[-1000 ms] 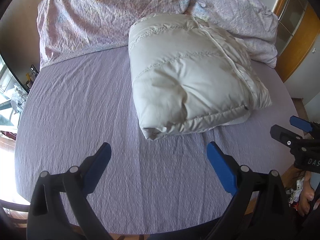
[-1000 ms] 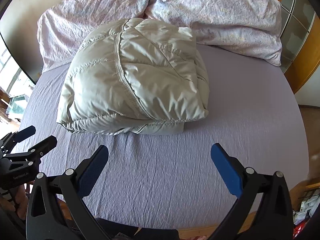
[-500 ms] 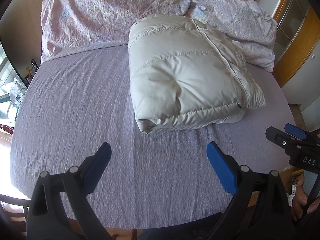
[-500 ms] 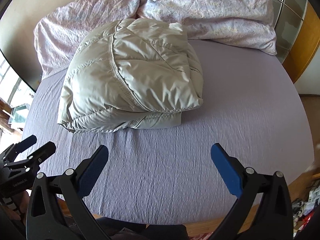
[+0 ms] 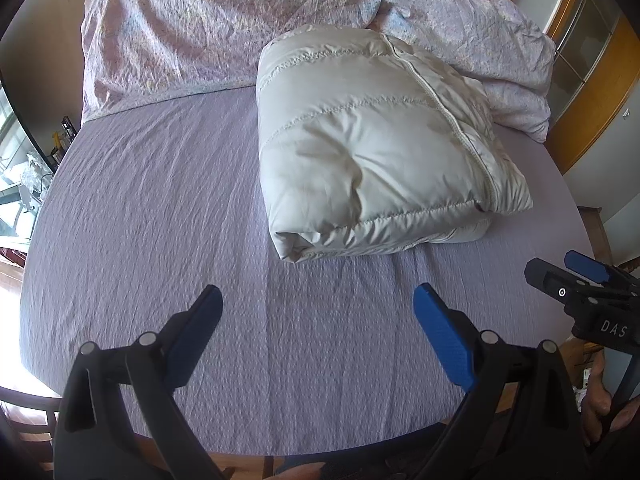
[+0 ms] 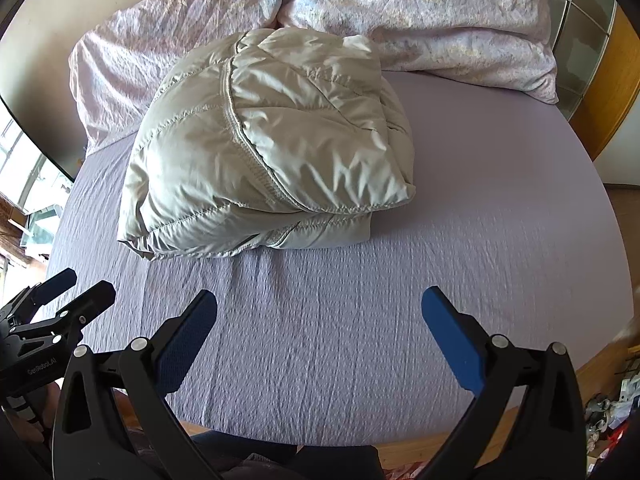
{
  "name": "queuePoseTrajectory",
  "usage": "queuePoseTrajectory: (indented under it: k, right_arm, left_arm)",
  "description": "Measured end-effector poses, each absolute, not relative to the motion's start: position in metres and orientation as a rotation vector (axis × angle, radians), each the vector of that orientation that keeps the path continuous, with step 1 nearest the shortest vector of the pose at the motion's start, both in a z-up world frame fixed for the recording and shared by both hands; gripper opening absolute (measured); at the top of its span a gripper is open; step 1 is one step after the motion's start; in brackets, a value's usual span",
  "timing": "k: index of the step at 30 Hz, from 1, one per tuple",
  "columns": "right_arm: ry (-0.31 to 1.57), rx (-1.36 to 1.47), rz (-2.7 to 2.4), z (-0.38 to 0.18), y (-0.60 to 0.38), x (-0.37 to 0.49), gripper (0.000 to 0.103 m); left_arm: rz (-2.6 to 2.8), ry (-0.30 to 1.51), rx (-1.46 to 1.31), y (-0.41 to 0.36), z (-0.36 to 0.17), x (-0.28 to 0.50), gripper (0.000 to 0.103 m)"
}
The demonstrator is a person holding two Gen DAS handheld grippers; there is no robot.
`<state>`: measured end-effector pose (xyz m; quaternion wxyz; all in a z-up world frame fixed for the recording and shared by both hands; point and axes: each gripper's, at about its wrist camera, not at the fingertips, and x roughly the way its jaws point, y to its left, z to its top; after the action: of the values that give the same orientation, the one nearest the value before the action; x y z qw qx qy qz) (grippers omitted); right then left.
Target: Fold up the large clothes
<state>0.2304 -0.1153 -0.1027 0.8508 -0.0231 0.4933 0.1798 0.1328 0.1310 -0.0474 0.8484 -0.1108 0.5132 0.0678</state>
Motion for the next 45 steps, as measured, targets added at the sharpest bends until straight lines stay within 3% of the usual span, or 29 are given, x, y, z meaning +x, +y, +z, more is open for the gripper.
queuePoseTrajectory:
  k: [45]
  right_arm:
    - [1.038, -0.051, 0.377, -0.1036, -0.1151, 0.2332, 0.102]
  left_arm:
    - [0.131, 1.095, -0.216, 0.1240, -0.0510, 0.1396, 0.096]
